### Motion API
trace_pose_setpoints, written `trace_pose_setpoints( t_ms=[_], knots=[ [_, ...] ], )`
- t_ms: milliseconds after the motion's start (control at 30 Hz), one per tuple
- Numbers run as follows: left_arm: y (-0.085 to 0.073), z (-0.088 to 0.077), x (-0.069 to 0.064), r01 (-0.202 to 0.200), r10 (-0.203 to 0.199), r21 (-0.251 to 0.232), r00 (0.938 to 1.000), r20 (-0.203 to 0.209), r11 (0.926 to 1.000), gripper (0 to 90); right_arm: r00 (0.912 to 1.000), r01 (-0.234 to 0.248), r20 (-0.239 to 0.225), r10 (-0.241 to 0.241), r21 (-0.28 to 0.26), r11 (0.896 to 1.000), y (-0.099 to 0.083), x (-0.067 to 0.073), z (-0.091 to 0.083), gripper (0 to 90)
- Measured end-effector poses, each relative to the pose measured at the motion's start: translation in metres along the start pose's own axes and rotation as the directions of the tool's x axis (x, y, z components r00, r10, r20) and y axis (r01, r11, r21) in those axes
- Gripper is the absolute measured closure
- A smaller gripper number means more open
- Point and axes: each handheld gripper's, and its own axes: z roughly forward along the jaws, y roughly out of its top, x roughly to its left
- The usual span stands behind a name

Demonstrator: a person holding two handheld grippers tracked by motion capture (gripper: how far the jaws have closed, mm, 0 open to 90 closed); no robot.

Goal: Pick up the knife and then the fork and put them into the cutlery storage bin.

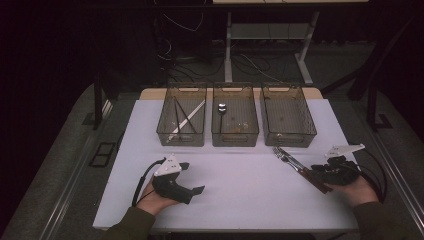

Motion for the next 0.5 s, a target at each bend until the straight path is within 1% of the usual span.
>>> trace_pose_setpoints(
  t_ms=[233, 400, 500],
  knots=[
    [-0.0003, 0.0008, 0.0001, 0.001, -0.001, -0.001, 1.0000, 0.001, 1.0000, 2.5, 0.9997, -0.014, -0.017, 0.015, 0.027, 1.000, 0.0019, -0.0031, 0.0020, 74.4],
    [-0.0004, 0.0011, 0.0002, 0.003, -0.003, -0.001, 1.0000, 0.001, 1.0000, 2.6, 0.9992, -0.026, -0.028, 0.028, 0.069, 0.997, 0.0061, -0.0053, 0.0039, 74.7],
    [-0.0003, 0.0011, 0.0000, -0.001, 0.001, -0.001, 1.0000, 0.001, 1.0000, 2.6, 0.9998, -0.002, -0.017, 0.004, 0.106, 0.994, 0.0100, -0.0063, 0.0072, 75.2]
  ],
)
